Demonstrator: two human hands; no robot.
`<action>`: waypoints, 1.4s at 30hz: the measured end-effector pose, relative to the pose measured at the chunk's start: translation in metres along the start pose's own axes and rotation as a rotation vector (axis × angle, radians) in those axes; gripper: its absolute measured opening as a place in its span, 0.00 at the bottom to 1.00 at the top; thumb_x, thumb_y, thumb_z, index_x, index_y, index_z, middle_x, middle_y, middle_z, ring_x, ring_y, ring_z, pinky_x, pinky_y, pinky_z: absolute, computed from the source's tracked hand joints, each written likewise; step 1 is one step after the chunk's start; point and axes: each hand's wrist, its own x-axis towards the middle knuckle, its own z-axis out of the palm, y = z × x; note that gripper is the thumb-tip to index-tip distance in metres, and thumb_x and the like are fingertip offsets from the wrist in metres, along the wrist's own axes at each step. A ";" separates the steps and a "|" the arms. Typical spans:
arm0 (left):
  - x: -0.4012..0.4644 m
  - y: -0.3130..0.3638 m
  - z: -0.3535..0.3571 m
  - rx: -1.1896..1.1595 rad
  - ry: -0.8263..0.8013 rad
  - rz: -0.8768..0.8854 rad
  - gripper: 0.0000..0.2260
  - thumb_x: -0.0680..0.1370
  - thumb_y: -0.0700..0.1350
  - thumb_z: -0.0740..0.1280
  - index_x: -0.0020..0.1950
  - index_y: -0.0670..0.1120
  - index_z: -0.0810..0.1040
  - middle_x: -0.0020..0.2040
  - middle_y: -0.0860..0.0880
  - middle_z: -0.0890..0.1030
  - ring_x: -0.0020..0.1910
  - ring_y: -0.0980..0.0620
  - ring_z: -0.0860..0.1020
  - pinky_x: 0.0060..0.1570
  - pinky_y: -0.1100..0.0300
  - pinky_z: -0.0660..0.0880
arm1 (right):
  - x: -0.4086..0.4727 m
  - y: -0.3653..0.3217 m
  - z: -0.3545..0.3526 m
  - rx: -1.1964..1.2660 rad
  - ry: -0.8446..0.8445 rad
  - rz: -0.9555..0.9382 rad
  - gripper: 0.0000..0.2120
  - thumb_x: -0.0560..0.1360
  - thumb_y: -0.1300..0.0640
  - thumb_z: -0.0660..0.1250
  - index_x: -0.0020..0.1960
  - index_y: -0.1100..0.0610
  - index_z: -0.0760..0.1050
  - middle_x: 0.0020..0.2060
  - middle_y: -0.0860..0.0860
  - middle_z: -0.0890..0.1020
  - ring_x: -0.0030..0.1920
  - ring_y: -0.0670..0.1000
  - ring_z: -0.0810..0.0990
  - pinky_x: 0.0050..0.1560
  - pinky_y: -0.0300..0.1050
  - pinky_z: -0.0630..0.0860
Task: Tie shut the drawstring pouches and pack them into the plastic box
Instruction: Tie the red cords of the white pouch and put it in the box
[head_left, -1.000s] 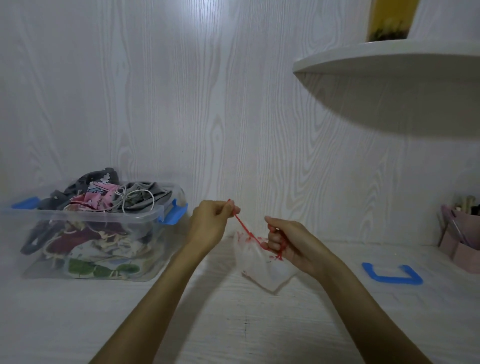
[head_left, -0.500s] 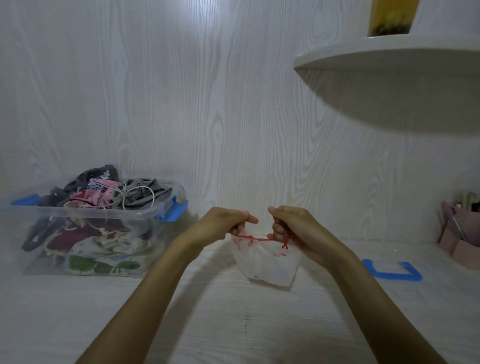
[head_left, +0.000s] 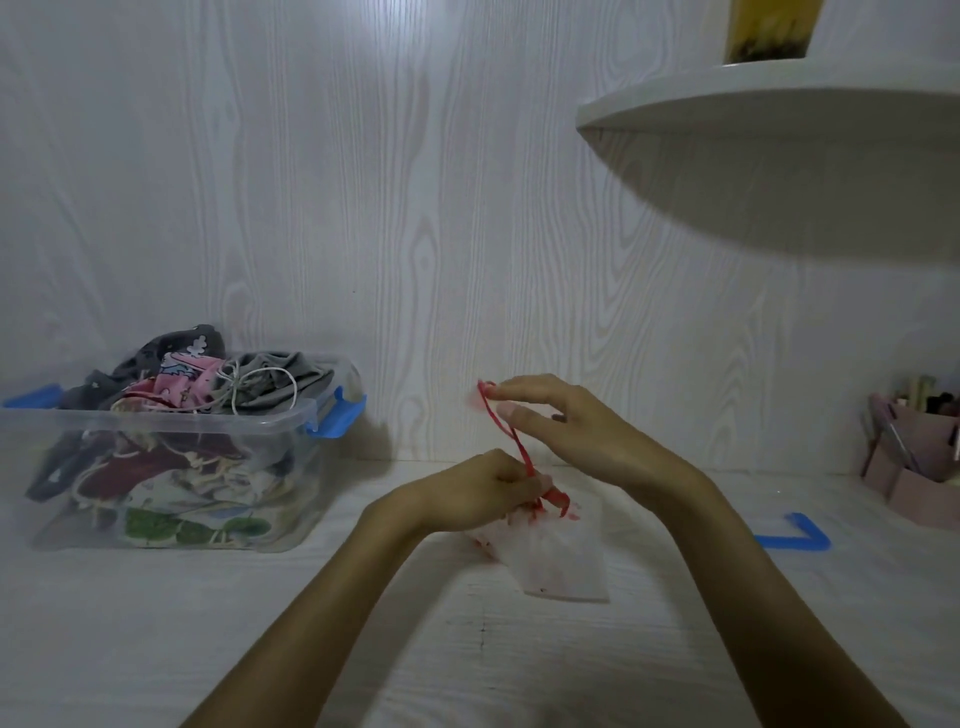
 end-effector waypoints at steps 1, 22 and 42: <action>0.000 0.000 -0.001 -0.043 -0.005 0.000 0.15 0.82 0.50 0.56 0.53 0.48 0.81 0.49 0.50 0.82 0.49 0.52 0.80 0.58 0.59 0.74 | 0.000 0.001 -0.001 0.034 -0.033 0.014 0.17 0.80 0.47 0.57 0.67 0.47 0.71 0.64 0.40 0.70 0.63 0.41 0.67 0.64 0.40 0.61; -0.003 -0.008 -0.020 -0.330 0.188 -0.096 0.12 0.79 0.47 0.64 0.49 0.41 0.84 0.43 0.47 0.85 0.42 0.56 0.82 0.49 0.64 0.79 | -0.001 0.031 -0.018 0.039 -0.004 0.373 0.10 0.71 0.56 0.73 0.49 0.60 0.83 0.38 0.52 0.84 0.35 0.44 0.81 0.39 0.33 0.79; -0.014 0.005 -0.025 -0.795 0.237 -0.180 0.07 0.69 0.33 0.72 0.45 0.42 0.83 0.42 0.47 0.86 0.42 0.55 0.84 0.40 0.67 0.80 | -0.014 0.011 -0.041 -0.111 -0.044 0.143 0.07 0.75 0.48 0.66 0.48 0.46 0.82 0.40 0.43 0.83 0.33 0.38 0.76 0.37 0.31 0.69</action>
